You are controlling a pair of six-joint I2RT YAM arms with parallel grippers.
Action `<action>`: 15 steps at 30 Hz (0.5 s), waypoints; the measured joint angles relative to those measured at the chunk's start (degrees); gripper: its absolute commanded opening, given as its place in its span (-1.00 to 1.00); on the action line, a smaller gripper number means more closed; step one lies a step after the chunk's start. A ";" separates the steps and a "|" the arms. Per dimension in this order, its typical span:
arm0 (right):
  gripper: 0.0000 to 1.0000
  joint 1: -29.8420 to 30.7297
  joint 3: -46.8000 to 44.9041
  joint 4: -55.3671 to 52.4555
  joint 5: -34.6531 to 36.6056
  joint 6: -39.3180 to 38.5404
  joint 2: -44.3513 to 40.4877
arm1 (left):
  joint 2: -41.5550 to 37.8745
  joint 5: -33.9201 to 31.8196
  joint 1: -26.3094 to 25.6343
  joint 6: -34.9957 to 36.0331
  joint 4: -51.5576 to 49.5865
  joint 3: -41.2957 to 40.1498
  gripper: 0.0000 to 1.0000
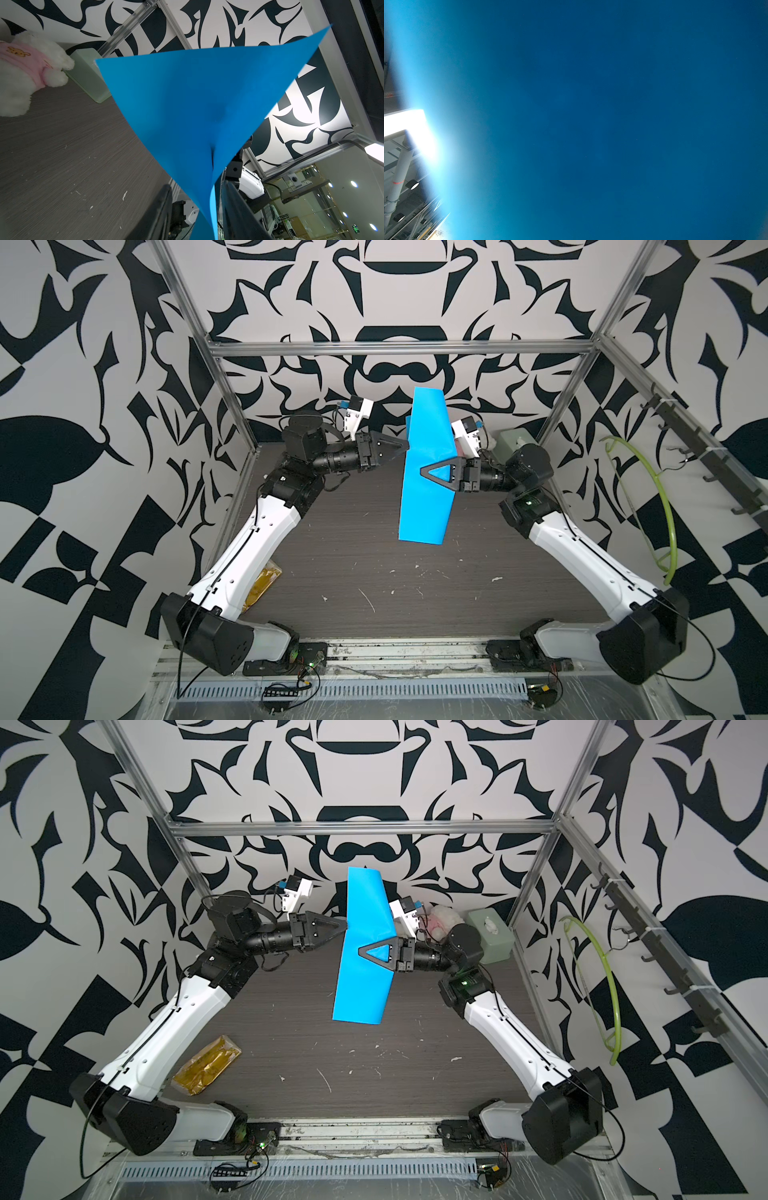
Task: Fold the rectangular paper in half along the long edge
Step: Fold the paper.
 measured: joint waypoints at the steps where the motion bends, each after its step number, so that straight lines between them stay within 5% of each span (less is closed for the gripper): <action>1: -0.93 0.00 0.00 0.00 0.02 0.00 0.00 | 0.13 0.00 -0.20 -0.02 -0.02 0.00 -0.11; 6: -0.92 0.00 0.02 -0.02 0.07 -0.07 0.24 | 0.28 0.04 -0.68 0.00 -0.48 0.00 -0.17; 15: -0.92 0.00 0.07 -0.46 0.20 -0.22 2.19 | 0.28 0.22 -1.20 0.26 -1.14 0.02 -1.00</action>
